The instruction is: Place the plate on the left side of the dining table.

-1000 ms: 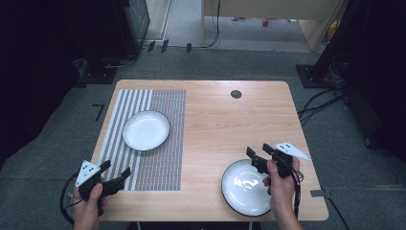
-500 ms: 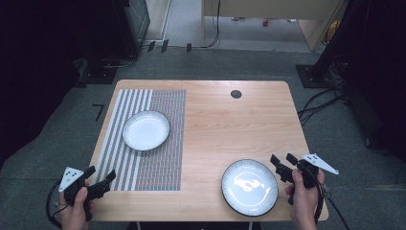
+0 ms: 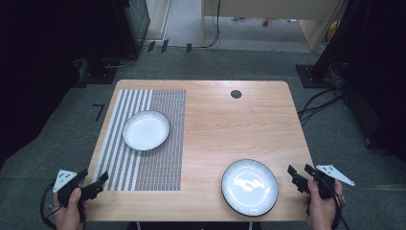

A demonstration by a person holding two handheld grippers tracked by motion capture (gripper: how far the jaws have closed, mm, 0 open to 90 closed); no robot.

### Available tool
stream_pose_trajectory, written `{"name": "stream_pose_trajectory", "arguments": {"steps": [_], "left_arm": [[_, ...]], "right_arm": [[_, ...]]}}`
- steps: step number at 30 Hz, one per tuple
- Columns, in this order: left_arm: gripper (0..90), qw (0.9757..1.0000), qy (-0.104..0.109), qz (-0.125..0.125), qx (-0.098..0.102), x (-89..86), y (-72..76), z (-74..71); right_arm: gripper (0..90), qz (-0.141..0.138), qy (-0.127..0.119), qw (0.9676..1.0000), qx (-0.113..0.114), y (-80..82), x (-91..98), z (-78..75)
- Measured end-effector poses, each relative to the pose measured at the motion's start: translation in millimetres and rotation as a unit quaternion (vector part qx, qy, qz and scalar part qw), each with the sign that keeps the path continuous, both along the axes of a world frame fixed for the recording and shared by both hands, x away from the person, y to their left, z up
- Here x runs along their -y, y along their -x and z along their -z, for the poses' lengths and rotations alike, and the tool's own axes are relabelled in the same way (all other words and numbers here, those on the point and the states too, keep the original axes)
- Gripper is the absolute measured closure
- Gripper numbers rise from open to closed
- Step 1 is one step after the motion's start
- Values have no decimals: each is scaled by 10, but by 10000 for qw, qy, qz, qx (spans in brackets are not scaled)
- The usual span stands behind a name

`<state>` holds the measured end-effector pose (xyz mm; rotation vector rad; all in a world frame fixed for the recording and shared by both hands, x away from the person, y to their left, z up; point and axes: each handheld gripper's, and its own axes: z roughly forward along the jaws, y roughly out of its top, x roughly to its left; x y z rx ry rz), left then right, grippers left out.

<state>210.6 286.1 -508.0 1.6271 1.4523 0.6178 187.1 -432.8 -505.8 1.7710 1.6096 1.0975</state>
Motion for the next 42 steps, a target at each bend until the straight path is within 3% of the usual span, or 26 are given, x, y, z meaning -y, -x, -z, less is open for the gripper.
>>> {"name": "stream_pose_trajectory", "arguments": {"steps": [6,8,15,22,26,31,42], "left_arm": [[151,9999,-129,11,-64,8,-14,45],[151,9998,-153,23,-120,11,-19,55],[151,9993,-283,97,-229,45,-36,60],[150,9976,-471,157,-487,95,-76,73],[145,9952,-650,237,-692,138,-103,84],[136,9920,-1006,213,-730,210,-109,92],[133,9919,-1014,216,-737,211,-109,92]], "right_arm": [[265,93,173,9996,-182,50,162,115],[263,109,413,9987,-283,69,180,161],[252,38,454,9982,-397,54,171,170],[230,-190,1047,9924,-626,25,46,187],[225,-182,1002,9927,-651,24,49,187],[223,-190,1014,9926,-647,24,50,188],[219,-197,1009,9925,-655,24,49,188]]}}
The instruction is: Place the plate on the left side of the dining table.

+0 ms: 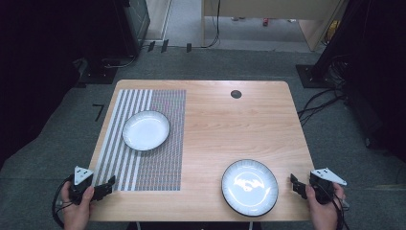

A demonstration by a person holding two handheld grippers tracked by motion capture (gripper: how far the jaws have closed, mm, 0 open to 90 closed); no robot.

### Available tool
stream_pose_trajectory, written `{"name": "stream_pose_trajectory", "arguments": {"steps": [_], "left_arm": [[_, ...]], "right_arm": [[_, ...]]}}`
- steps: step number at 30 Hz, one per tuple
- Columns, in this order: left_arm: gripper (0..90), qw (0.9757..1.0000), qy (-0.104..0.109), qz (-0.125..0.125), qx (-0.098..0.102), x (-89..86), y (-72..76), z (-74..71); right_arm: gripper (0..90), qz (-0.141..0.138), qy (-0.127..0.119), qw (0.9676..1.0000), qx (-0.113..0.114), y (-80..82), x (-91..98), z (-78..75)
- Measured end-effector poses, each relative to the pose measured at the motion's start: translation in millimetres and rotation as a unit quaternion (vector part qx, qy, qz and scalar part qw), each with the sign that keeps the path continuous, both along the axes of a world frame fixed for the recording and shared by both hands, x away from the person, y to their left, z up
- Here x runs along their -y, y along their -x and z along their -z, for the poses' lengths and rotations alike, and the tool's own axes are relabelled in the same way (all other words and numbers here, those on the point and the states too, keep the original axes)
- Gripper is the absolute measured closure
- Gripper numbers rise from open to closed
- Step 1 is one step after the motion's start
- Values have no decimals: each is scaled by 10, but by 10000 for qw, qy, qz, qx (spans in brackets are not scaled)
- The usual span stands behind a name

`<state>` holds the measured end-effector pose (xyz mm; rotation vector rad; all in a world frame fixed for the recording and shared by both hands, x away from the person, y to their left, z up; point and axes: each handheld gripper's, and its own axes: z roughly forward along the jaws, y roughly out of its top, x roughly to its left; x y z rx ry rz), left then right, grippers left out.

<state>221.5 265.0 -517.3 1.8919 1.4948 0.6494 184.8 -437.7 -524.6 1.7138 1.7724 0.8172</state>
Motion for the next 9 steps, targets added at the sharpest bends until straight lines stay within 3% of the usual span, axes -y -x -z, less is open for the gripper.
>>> {"name": "stream_pose_trajectory", "arguments": {"steps": [9], "left_arm": [[133,10000,0,-1,-1,0,0,0]], "right_arm": [[195,32,4,10000,-14,-7,-9,0]]}}
